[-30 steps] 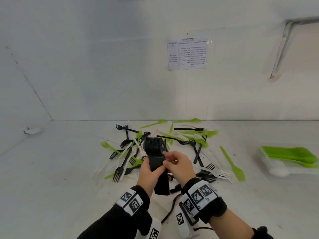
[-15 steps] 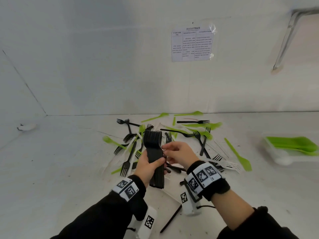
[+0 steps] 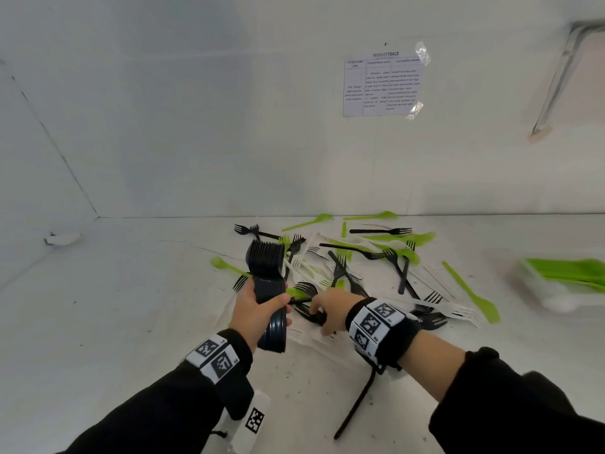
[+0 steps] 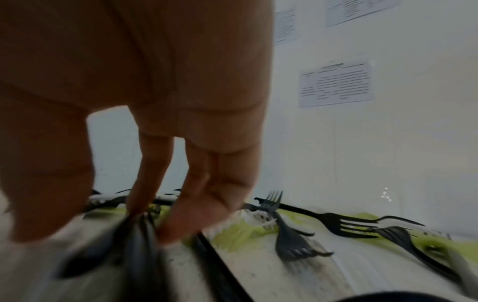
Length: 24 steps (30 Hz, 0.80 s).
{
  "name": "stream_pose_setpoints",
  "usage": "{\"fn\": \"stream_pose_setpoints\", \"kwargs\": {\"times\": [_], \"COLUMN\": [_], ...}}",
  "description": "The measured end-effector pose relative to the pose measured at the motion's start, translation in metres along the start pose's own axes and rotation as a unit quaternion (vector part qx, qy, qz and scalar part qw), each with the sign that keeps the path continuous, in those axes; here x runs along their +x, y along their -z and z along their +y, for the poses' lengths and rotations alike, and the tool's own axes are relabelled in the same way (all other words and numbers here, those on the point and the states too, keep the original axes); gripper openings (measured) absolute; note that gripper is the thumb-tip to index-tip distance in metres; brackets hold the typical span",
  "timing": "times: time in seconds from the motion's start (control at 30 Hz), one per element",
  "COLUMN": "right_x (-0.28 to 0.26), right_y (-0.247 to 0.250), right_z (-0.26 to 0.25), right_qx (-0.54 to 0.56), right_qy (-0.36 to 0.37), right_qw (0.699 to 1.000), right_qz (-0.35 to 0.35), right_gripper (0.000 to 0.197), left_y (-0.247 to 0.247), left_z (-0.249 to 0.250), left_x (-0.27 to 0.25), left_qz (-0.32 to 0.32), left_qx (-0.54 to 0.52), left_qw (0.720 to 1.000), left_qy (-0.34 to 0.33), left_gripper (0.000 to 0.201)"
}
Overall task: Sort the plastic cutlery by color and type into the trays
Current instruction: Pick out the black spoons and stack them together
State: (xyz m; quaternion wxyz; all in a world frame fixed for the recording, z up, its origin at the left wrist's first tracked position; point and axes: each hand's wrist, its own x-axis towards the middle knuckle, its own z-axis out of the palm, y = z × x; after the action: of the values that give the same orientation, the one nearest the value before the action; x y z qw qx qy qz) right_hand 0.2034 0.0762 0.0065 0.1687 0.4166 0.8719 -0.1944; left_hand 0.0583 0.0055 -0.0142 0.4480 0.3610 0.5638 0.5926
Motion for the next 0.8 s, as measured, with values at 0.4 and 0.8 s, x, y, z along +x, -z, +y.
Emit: {"fn": "stream_pose_setpoints", "kwargs": {"times": [0.4,0.8], "right_x": [0.018,0.053], "right_y": [0.013,0.01], "right_z": [-0.002,-0.026], "right_qx": [-0.03,-0.065], "right_qy": [0.004,0.137], "right_qw": [0.999,0.988], "right_qz": [0.043,-0.001], "right_gripper": [0.056,0.059], "left_y": [0.043,0.06], "left_z": [0.012,0.008], "left_x": [-0.001,0.0], "left_qz": [0.033,0.066], "left_qx": [-0.007,-0.015], "left_qw": [0.999,0.998], "left_qy": [-0.009,0.006], "left_gripper": [0.029,0.03]}}
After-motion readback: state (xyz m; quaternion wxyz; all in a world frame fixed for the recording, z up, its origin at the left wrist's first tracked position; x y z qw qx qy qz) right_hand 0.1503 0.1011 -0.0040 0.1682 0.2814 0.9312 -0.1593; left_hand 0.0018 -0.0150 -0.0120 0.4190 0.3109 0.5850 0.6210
